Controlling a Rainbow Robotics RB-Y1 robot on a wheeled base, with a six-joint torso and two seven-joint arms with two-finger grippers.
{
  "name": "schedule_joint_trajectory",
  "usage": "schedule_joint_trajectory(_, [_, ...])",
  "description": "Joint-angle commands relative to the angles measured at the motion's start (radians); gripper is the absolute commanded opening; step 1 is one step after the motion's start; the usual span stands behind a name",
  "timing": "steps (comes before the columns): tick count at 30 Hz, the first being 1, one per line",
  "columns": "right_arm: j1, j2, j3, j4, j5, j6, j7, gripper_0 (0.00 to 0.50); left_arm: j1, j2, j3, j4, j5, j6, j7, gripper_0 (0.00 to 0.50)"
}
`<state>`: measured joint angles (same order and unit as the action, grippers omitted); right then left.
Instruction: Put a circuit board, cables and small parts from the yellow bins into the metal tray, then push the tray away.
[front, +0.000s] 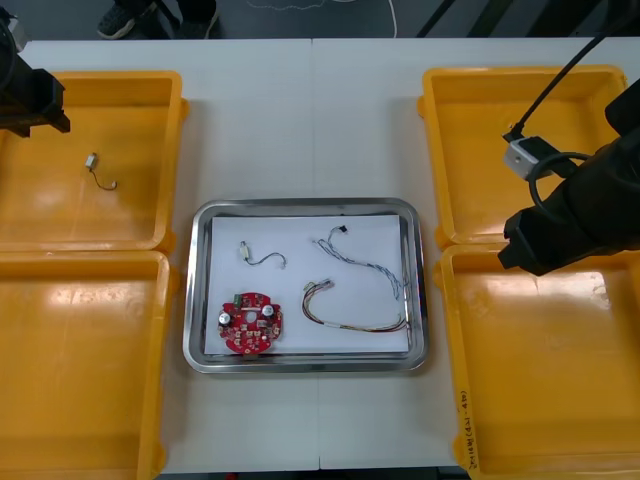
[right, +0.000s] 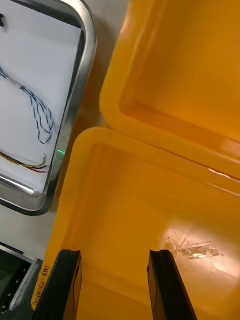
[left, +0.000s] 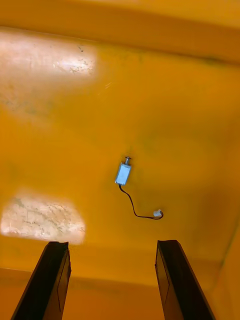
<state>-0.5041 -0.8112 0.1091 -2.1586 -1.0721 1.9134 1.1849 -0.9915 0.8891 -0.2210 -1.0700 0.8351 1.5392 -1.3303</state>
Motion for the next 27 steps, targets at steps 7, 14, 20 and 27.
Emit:
schedule_joint_trajectory(7, [0.133,-0.043,-0.078,-0.11,0.09,0.007,-0.139,0.386,-0.056,-0.042,-0.035,0.099,0.007,-0.129,0.066,0.5])
schedule_joint_trajectory(14, [0.229,-0.043,-0.143,-0.113,0.118,0.007,-0.129,0.387,-0.056,-0.087,-0.038,0.145,-0.007,-0.169,0.054,0.5])
schedule_joint_trajectory(20, [0.277,-0.043,-0.177,-0.113,0.135,0.003,-0.125,0.387,-0.056,-0.099,-0.098,0.179,-0.005,-0.221,0.054,0.5])
schedule_joint_trajectory(27, [0.305,-0.013,-0.184,-0.121,0.189,-0.002,-0.119,0.385,-0.056,-0.105,-0.138,0.216,0.001,-0.291,0.046,0.5])
